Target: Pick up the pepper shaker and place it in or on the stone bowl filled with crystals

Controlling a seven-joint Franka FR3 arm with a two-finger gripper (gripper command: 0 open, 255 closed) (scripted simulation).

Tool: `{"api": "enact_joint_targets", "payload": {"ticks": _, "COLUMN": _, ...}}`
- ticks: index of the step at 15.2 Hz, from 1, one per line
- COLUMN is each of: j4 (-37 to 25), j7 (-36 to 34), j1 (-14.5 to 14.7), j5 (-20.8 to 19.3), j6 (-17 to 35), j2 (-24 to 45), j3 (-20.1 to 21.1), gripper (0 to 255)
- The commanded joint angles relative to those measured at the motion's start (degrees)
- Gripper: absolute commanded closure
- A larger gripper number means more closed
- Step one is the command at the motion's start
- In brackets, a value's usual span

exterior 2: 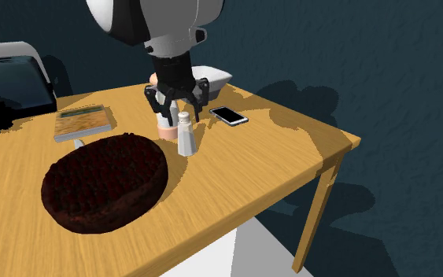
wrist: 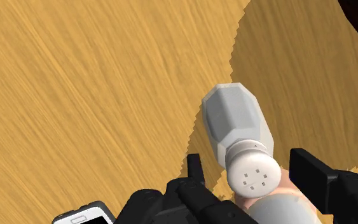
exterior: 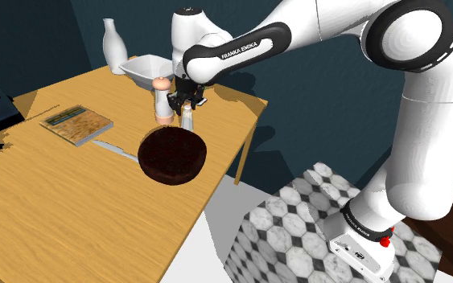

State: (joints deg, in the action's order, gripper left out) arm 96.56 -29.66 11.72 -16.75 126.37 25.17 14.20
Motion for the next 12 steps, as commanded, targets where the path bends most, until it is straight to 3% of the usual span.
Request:
{"api": "enact_joint_targets", "payload": {"ticks": 1, "j4": 0.00, "j7": 0.00, "j1": 0.00, "j5": 0.00, "j6": 0.00, "j2": 0.00, "j3": 0.00, "gripper": 255}}
{"api": "enact_joint_targets", "payload": {"ticks": 12, "j4": -0.96, "j7": 0.51, "j1": -0.10, "j5": 0.50, "j6": -1.83, "j2": -0.94, "j3": 0.23, "gripper": 255}}
